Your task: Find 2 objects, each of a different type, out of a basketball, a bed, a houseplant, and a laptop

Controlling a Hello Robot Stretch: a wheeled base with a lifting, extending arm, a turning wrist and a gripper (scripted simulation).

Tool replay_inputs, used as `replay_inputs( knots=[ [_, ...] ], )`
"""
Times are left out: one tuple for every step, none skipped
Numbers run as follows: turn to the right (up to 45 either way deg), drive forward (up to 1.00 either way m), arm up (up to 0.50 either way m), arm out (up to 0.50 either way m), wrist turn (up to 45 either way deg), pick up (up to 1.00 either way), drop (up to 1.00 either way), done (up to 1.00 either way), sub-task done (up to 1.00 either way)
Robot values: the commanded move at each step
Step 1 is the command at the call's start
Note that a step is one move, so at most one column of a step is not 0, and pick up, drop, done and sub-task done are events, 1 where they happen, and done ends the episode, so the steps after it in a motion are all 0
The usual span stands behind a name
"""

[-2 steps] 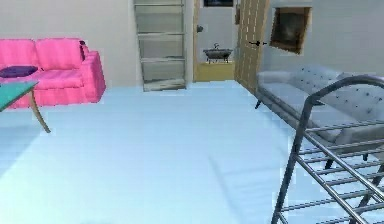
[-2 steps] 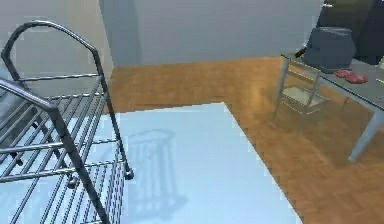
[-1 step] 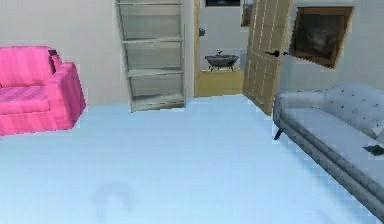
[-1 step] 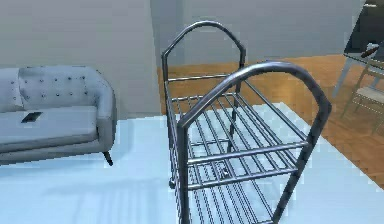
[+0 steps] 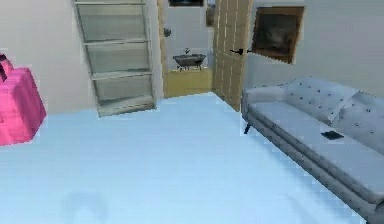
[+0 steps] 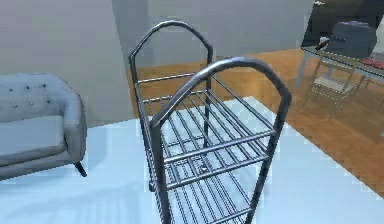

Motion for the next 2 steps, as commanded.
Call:
replay_inputs(
  knots=[
    [0.0,1.00,0.00,0.00,0.0,0.00,0.00,0.00,0.00],
    [0.0,1.00,0.00,0.00,0.0,0.00,0.00,0.00,0.00]
  ],
)
